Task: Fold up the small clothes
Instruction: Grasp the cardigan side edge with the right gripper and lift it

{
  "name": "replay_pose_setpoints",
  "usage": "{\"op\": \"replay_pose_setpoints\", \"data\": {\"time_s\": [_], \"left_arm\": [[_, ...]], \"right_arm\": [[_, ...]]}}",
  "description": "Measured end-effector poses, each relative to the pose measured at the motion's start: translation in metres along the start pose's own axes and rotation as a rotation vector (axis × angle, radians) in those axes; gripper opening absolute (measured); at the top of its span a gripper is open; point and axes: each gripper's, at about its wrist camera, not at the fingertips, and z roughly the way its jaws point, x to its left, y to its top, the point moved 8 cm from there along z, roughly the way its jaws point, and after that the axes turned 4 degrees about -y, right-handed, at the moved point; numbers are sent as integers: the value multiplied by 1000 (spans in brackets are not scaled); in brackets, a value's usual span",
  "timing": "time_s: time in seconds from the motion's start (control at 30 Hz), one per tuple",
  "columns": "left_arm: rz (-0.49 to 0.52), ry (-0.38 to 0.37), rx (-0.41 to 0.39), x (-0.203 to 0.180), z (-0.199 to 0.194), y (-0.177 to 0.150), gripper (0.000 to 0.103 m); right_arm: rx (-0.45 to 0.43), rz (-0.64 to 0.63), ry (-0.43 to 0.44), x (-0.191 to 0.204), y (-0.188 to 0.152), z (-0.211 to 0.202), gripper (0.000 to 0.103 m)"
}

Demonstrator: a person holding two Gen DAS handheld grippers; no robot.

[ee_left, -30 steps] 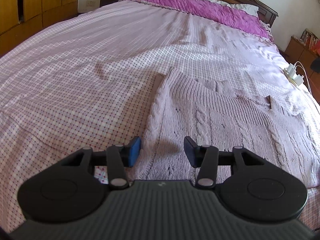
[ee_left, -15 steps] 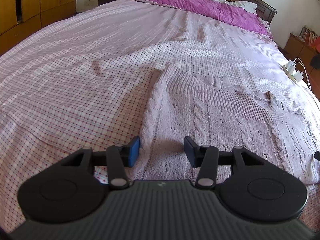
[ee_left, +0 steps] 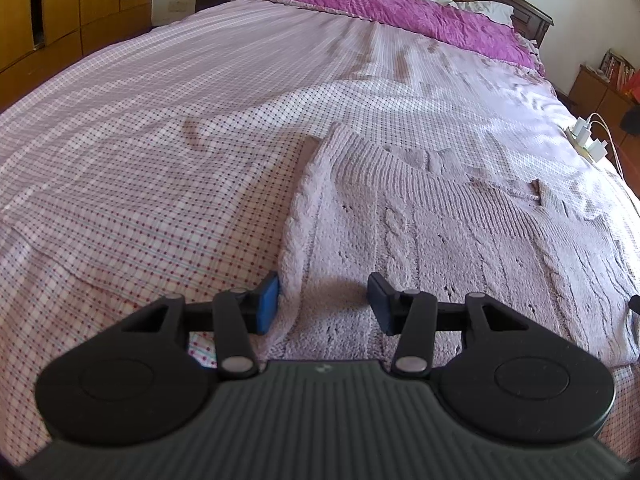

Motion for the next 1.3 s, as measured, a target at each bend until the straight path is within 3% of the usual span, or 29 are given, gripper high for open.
{"op": "replay_pose_setpoints", "data": {"time_s": [0.1,0.33,0.57,0.87,1.03,1.3], "left_arm": [[-1,1,2,0,1,-1,50],[3,7,8,-1,4,-1,50],[3,10,12,-1,6,0,50],[1,12,14,-1,6,0,50],[0,11,15,-1,6,-1,50],[-4,8,16,0,6,-2,50]], "right_arm": [[-8,55,43,-6,1,-3,51],[-18,15,9,-1,0,6,53],[-33,37,28,-3,3,14,53],[-49,170,105,-15,14,19,53],[-55,92,71,-10,13,24,45],[-68,90,90,-10,10,18,37]]}}
